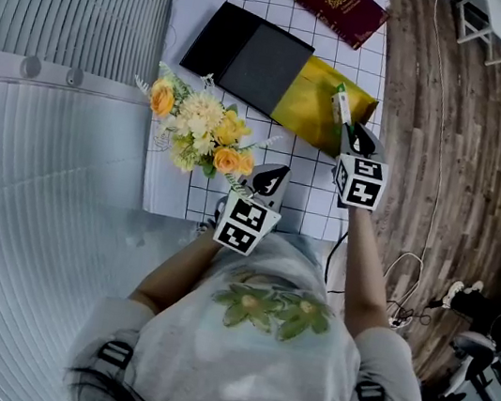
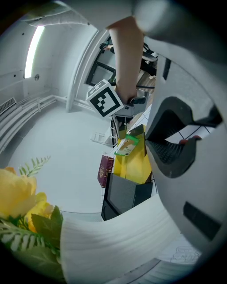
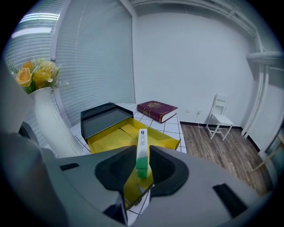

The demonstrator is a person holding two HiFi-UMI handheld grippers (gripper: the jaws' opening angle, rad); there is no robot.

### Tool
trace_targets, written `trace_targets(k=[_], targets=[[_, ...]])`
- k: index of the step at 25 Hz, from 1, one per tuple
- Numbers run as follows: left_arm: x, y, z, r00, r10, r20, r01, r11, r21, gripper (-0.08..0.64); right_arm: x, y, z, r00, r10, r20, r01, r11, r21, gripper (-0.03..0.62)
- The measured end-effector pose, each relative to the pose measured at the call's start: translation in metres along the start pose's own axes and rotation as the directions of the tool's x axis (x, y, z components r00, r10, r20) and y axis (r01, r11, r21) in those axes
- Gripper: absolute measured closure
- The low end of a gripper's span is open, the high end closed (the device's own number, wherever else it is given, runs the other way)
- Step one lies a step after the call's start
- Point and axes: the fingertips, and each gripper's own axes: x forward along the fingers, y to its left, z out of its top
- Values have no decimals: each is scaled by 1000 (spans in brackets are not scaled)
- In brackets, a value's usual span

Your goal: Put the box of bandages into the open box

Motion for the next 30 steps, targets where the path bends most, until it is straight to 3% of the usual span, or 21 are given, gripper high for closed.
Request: trace_targets(k=[15,30], targets=[[-12,-7,11,999,0,45,-2,999,40,554,-32,2,13,996,-7,92,7,1000,-4,576],[-20,-14,16,997,-3,72,-2,998,61,554,-61,6,11,993,-9,118,11,1000,-11,584]])
